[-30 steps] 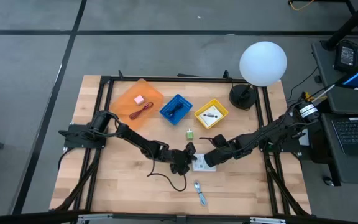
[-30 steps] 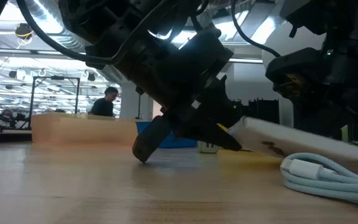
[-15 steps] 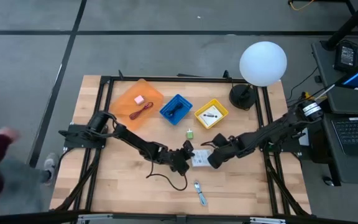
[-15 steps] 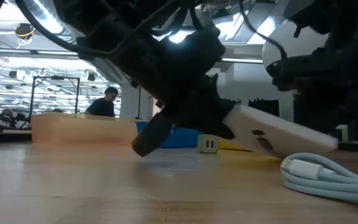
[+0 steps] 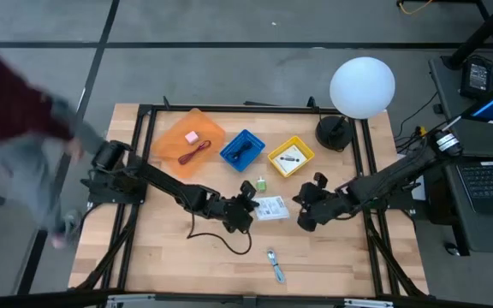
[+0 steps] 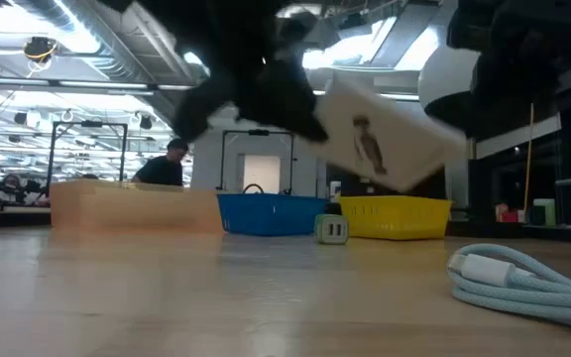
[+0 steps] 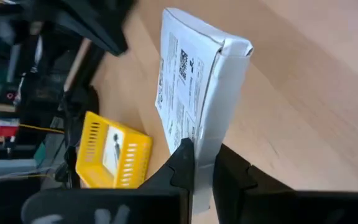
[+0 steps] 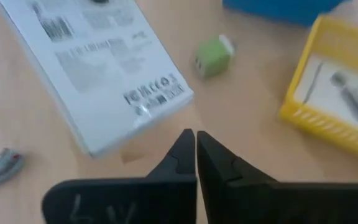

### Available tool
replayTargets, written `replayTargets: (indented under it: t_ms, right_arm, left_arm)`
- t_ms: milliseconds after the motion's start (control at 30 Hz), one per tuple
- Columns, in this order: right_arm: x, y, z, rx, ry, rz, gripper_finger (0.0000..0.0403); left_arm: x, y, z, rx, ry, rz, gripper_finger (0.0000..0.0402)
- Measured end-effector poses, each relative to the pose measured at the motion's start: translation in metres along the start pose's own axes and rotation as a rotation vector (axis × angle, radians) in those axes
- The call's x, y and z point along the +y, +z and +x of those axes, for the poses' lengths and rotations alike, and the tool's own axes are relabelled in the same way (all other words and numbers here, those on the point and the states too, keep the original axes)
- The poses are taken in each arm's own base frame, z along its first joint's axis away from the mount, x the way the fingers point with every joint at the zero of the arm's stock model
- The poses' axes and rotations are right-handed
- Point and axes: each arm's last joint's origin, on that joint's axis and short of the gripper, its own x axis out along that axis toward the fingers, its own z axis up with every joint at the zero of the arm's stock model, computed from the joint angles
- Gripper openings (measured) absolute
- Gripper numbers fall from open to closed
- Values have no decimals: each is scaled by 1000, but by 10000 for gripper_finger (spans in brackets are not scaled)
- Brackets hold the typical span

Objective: Pick and place items into bin
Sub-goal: Put the white card reader box into the yellow bin

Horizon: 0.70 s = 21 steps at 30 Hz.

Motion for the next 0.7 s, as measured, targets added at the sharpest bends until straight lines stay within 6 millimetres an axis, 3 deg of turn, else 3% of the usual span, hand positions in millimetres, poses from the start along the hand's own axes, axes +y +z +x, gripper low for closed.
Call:
replayTargets:
  t_ms: [167,400,700]
  right_arm:
    - [3,-1,-7,-53,-25,-152,0]
    - [9,4,-7,-148,-20,-249,0]
    - [20,20,-11,-302,35,-401,5]
  left_arm:
    - [12,-8,-29,-78,24,-141,26]
    - [13,-20,-60,-215,115,-161,26]
    - [-1,-41,-67,-304,162,-169,26]
